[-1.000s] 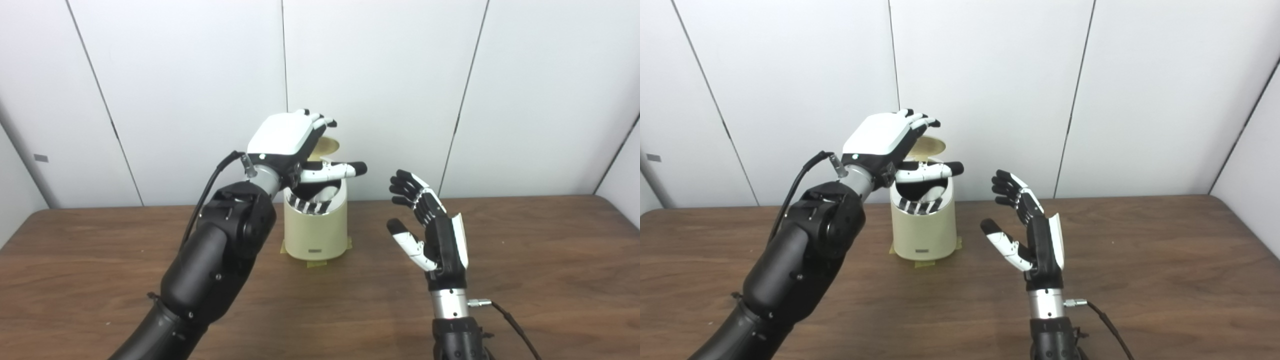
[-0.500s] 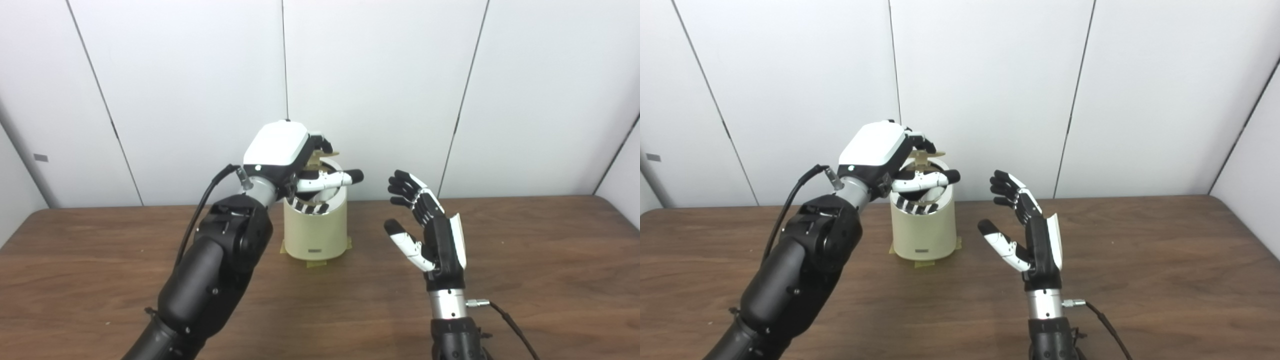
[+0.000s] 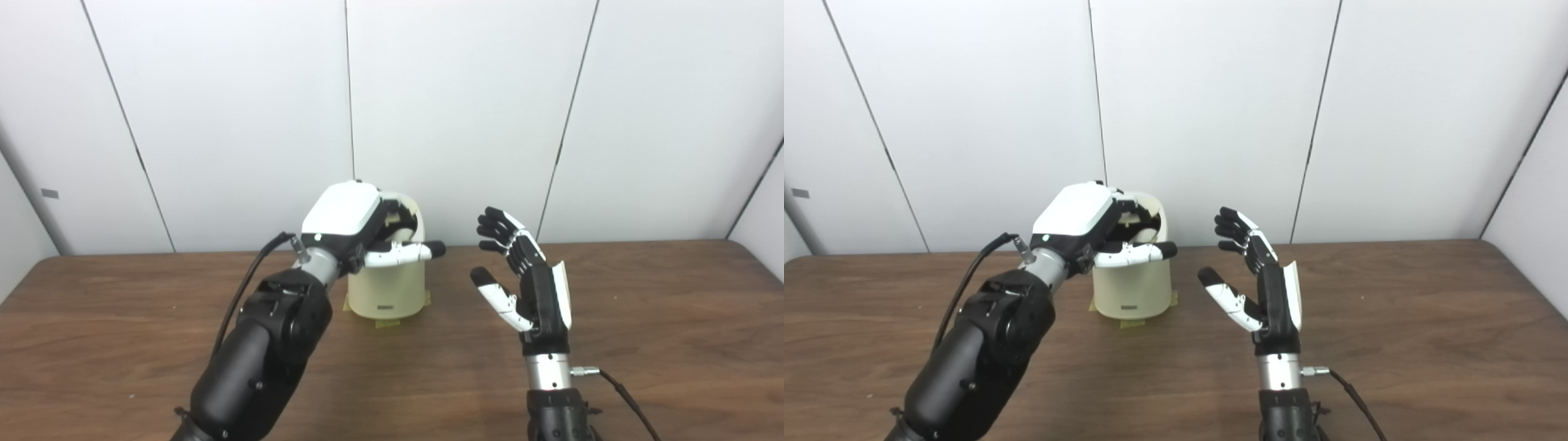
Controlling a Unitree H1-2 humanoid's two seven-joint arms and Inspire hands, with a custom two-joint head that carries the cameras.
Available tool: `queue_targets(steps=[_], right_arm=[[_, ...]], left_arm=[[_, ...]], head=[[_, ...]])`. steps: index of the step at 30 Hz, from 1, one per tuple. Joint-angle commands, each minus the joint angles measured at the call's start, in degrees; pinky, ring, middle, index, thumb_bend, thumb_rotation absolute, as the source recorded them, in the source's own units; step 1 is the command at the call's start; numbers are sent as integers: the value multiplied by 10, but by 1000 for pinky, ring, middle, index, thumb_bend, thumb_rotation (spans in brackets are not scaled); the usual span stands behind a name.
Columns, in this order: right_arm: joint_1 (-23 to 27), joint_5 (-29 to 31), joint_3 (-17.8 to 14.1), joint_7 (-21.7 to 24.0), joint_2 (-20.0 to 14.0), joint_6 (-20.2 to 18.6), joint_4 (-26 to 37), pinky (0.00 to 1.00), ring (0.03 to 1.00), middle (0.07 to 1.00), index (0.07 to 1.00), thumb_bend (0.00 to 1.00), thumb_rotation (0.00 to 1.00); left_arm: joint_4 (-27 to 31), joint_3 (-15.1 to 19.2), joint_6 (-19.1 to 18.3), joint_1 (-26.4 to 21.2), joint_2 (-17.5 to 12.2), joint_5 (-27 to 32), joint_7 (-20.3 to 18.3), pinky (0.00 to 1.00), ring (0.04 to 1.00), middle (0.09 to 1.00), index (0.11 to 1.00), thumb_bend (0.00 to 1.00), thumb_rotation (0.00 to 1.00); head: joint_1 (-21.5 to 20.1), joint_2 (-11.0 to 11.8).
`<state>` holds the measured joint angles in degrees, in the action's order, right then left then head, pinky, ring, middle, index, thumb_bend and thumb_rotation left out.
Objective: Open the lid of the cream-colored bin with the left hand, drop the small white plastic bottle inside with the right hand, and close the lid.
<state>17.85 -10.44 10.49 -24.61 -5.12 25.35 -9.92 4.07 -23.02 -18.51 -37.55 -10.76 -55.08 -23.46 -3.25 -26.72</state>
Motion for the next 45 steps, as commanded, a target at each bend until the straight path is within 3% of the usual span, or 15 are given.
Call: queue_targets(steps=[1, 17, 45], right_arm=[[19, -5, -8, 4, 1, 16, 16, 680, 757, 782, 807, 564, 639], [16, -9, -16, -13, 6, 16, 40, 646, 727, 758, 772, 540, 587], [14, -19, -24, -9, 11, 16, 39, 640, 718, 749, 773, 576, 600]], left_arm=[[16, 1, 7, -16, -3, 0, 2, 1000, 896, 795, 749, 794, 1000], [-2, 6, 0, -4, -13, 22, -12, 1000, 898, 806, 781, 804, 1000], [-32, 9, 13, 4, -17, 29, 13, 1000, 887, 799, 781, 799, 1000]], head=[[0, -1], [-10, -14], [-11, -16]])
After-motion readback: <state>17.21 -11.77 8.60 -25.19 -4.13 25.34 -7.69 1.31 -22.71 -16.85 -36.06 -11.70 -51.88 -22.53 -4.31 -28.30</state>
